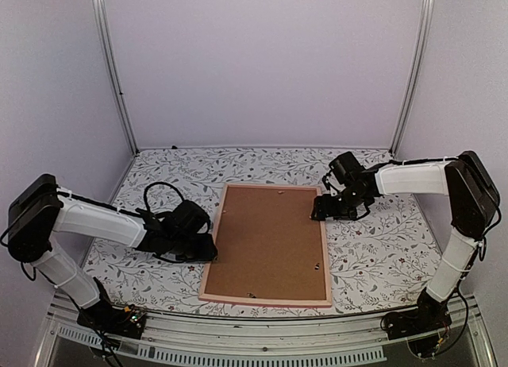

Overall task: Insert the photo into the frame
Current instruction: Press the fastener onto the backboard.

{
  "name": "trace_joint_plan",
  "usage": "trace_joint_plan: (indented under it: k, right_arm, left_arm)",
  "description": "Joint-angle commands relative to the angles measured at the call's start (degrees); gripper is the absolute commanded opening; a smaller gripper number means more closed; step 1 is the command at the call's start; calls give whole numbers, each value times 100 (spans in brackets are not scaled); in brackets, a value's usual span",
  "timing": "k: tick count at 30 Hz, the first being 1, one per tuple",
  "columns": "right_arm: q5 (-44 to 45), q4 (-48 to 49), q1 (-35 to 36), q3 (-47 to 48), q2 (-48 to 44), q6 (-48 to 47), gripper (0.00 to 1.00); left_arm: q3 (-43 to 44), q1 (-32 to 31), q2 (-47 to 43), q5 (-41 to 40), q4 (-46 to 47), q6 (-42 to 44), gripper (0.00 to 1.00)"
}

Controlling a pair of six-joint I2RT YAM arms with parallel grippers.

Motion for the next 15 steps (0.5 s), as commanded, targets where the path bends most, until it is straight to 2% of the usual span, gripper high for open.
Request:
trace_joint_plan:
  k: [1,6,15]
  right_arm:
    - [-74,98,-37,-56,69,-84,80]
    - [-75,106,-37,-54,55,-65,80]
    - [58,24,-37,16,-199,7,81]
  left_arm:
    - [-103,12,-245,72,-40,-113,44]
    - [-98,21,-423,28,-53,-145,58]
    - [26,163,-391,99,124,294,72]
